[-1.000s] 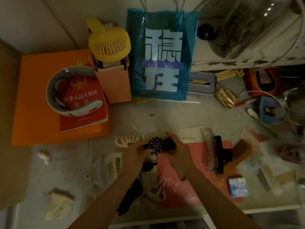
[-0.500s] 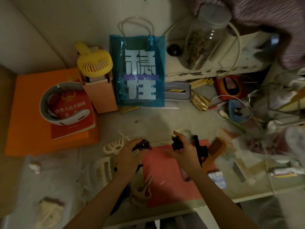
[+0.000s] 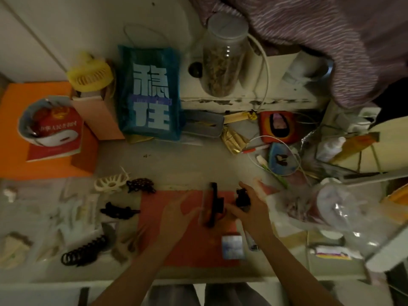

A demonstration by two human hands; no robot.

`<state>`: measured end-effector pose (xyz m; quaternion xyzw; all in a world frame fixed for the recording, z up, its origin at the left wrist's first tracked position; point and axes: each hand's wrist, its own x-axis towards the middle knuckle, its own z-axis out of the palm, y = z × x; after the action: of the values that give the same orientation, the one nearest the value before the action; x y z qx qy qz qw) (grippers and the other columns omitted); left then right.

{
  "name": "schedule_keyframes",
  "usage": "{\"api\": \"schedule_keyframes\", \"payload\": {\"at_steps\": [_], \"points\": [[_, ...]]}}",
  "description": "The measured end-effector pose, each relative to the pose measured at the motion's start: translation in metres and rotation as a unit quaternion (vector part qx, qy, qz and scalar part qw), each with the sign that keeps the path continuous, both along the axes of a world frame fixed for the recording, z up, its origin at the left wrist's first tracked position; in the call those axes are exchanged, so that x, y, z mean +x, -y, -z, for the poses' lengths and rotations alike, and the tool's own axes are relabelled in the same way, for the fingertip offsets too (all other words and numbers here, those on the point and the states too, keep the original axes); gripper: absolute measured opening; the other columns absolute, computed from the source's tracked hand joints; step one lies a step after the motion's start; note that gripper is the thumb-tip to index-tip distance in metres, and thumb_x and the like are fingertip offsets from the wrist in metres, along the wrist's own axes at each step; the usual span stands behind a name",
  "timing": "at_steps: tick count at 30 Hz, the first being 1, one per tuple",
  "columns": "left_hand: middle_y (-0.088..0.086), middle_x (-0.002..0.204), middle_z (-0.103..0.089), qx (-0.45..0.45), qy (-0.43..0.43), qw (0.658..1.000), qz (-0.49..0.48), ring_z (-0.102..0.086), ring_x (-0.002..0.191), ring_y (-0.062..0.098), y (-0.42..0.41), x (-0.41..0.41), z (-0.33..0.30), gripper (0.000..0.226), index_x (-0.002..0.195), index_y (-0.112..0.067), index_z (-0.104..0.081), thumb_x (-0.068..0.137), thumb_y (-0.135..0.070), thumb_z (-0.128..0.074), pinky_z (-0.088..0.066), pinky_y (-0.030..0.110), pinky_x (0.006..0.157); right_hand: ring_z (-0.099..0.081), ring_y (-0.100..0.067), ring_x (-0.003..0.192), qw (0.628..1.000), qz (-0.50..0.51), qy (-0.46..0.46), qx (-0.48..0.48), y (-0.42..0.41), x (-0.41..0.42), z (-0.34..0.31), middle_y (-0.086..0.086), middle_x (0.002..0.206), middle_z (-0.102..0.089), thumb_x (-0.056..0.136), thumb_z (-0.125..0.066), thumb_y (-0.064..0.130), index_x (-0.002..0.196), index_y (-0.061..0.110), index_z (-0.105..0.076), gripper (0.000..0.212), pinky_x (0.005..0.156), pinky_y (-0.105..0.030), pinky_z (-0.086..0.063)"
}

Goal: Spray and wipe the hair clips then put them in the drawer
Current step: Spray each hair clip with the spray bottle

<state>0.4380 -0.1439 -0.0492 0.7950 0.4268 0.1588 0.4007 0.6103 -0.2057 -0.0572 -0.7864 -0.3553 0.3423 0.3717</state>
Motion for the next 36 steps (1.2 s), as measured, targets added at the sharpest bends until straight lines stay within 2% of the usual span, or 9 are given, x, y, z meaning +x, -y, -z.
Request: {"api": "schedule_keyframes", "payload": {"at_steps": [2,5,9,16,22,29,31,33,36], "points": [[-0.026,0.122,-0.054,-0.127,-0.017,0.992,0.012,-0.053,0.113,-0.003,0.028,0.018,0.014,0.061,0.126,-0.034,-0.046,0.075,-0.047,-0.077,-0.042,0.013,0.098,-0.055,-0.012,0.106,1.000,-0.010,-0.009,0.002,0.012,0.015,0.001,-0.002,0.117,-0.058,0.075,-0.080,0.017,0.134,0.013,-0.048,0.067,0.087,-0.004,-0.038],[0.003,0.122,-0.062,-0.212,-0.004,0.957,-0.197,-0.058,0.111,0.017,0.023,0.017,0.042,0.056,0.126,-0.012,-0.057,0.076,-0.021,-0.080,-0.044,0.024,0.096,-0.050,-0.010,0.117,0.999,-0.035,-0.037,-0.010,0.026,0.031,0.003,0.000,0.129,-0.054,0.078,-0.078,0.018,0.137,0.012,-0.045,0.068,0.098,-0.018,-0.039],[-0.006,0.106,-0.061,-0.197,0.005,0.953,-0.232,-0.058,0.103,0.014,0.030,0.028,0.040,0.046,0.115,-0.013,-0.059,0.074,-0.013,-0.080,-0.039,0.000,0.080,-0.054,-0.020,0.120,0.997,-0.042,-0.061,-0.007,0.035,0.040,0.007,-0.007,0.129,-0.057,0.079,-0.076,0.014,0.134,0.009,-0.048,0.062,0.103,-0.034,-0.044],[0.004,0.119,-0.062,-0.194,-0.004,0.951,-0.242,-0.054,0.104,0.009,0.037,0.038,0.057,0.061,0.129,-0.005,-0.054,0.075,-0.015,-0.080,-0.039,0.013,0.084,-0.052,-0.018,0.123,0.997,-0.047,-0.064,-0.013,0.034,0.041,0.019,-0.003,0.133,-0.054,0.077,-0.079,0.021,0.131,0.019,-0.048,0.062,0.105,-0.035,-0.043],[0.016,0.124,-0.062,-0.180,-0.015,0.945,-0.274,-0.057,0.110,0.021,0.037,0.040,0.066,0.059,0.130,0.001,-0.052,0.077,-0.005,-0.077,-0.033,-0.006,0.076,-0.049,-0.021,0.126,0.997,-0.051,-0.059,-0.013,0.035,0.041,0.022,-0.005,0.136,-0.052,0.076,-0.078,0.023,0.129,0.024,-0.046,0.062,0.107,-0.041,-0.042],[0.000,0.100,-0.062,-0.170,-0.013,0.943,-0.285,-0.058,0.095,0.017,0.035,0.039,0.062,0.041,0.114,0.001,-0.062,0.075,-0.002,-0.077,-0.035,-0.005,0.066,-0.051,-0.020,0.125,0.998,-0.042,-0.051,-0.012,0.040,0.039,0.021,-0.007,0.136,-0.052,0.076,-0.079,0.020,0.131,0.018,-0.048,0.063,0.105,-0.034,-0.042],[-0.004,0.098,-0.059,-0.177,0.001,0.941,-0.288,-0.058,0.096,0.018,0.035,0.037,0.057,0.041,0.115,-0.001,-0.062,0.076,-0.001,-0.076,-0.037,-0.004,0.067,-0.051,-0.018,0.123,0.998,-0.035,-0.056,-0.008,0.041,0.037,0.019,-0.004,0.134,-0.053,0.076,-0.079,0.018,0.130,0.020,-0.048,0.062,0.103,-0.024,-0.042],[-0.003,0.102,-0.060,-0.185,0.019,0.940,-0.286,-0.060,0.100,0.018,0.035,0.034,0.050,0.043,0.117,-0.002,-0.061,0.077,-0.001,-0.075,-0.040,-0.001,0.072,-0.052,-0.014,0.119,0.998,-0.027,-0.060,0.003,0.039,0.035,0.014,0.001,0.128,-0.054,0.076,-0.079,0.017,0.125,0.025,-0.047,0.060,0.097,-0.010,-0.039],[0.003,0.115,-0.063,-0.194,0.062,0.937,-0.283,-0.060,0.110,0.019,0.034,0.031,0.036,0.049,0.123,-0.005,-0.058,0.077,-0.002,-0.075,-0.047,0.022,0.093,-0.054,-0.014,0.115,0.997,-0.012,-0.081,0.004,0.034,0.031,0.006,0.002,0.123,-0.057,0.076,-0.079,0.018,0.124,0.022,-0.050,0.056,0.095,-0.014,-0.042]]}}
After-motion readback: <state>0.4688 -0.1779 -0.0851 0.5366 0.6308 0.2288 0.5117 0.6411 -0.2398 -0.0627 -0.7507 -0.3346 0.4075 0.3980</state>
